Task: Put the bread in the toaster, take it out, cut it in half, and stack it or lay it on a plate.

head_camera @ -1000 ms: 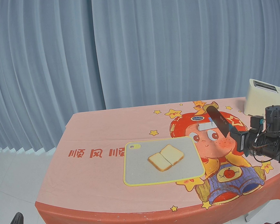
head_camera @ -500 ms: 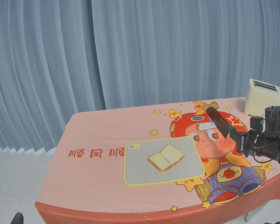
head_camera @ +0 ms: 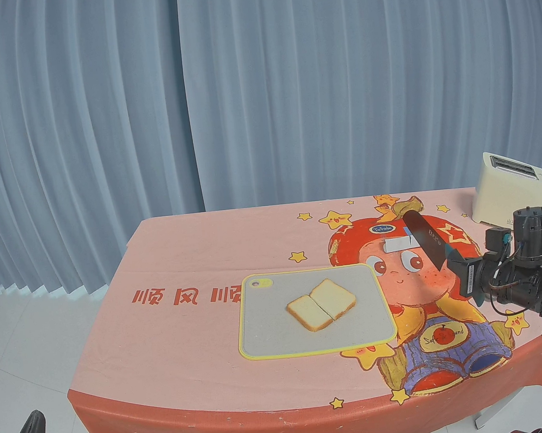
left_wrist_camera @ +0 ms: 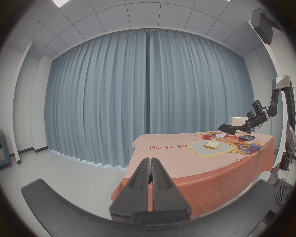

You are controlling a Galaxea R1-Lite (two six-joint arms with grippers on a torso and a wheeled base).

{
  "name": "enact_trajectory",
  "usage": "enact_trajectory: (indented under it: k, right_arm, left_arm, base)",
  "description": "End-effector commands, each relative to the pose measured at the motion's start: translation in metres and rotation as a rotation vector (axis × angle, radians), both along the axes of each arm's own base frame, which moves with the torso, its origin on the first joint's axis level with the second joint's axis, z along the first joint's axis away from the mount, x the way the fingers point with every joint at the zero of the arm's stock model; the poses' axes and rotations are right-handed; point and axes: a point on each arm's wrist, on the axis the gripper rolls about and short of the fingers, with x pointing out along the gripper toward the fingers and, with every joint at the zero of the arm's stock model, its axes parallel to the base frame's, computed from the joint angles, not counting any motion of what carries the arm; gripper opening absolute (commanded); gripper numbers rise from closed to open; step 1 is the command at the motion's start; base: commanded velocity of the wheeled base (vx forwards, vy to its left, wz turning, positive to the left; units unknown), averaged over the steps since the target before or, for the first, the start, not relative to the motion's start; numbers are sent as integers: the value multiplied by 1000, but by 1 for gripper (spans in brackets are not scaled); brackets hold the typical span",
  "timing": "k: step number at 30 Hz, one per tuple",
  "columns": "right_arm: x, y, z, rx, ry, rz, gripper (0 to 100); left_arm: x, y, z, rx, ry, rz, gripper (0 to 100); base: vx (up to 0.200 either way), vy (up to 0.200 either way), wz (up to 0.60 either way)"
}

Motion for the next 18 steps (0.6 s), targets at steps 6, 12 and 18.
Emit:
enact_trajectory:
  k: [6, 12, 18]
  right_arm:
    - [3, -2, -6, -8, 18, -16, 0]
    - [3, -2, -7, -9, 28, -16, 0]
    - [4, -1, -10, -11, 36, -13, 0]
  left_arm:
    - [1, 0, -5, 0, 18, 0, 0]
    - [1, 0, -5, 1, 18, 0, 0]
    - [1, 0, -5, 1, 18, 0, 0]
  base:
    - [0, 0, 0]
    - [0, 0, 0]
    - [0, 0, 0]
